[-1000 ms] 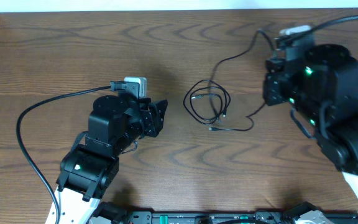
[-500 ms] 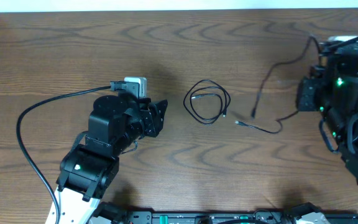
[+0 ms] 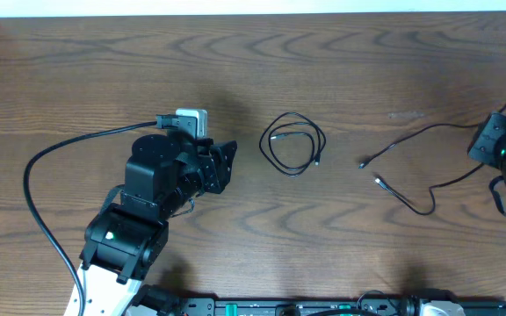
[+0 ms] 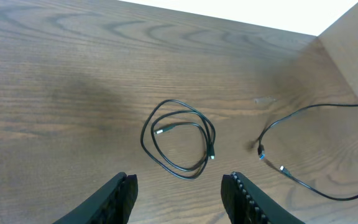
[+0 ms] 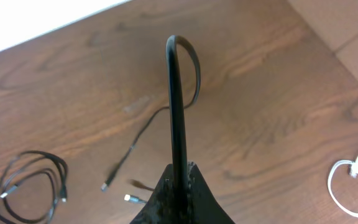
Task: Untangle cables
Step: 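Carry the black cable end off the table to the right with the right gripper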
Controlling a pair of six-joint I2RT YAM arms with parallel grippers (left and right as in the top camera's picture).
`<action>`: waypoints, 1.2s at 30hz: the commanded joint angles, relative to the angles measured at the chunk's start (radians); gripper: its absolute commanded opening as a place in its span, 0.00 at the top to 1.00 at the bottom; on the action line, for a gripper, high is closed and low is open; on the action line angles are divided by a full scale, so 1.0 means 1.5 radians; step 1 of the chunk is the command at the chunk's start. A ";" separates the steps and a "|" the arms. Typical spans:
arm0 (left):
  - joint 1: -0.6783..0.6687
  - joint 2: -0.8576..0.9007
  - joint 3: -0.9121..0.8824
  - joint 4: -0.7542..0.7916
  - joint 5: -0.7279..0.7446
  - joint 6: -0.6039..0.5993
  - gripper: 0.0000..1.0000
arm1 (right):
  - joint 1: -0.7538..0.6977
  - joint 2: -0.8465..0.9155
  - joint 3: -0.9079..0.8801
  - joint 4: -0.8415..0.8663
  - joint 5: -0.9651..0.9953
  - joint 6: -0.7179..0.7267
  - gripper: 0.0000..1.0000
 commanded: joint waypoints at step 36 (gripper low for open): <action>0.002 0.075 -0.003 -0.086 -0.009 0.056 0.50 | -0.353 0.321 0.013 0.174 -0.109 0.057 0.99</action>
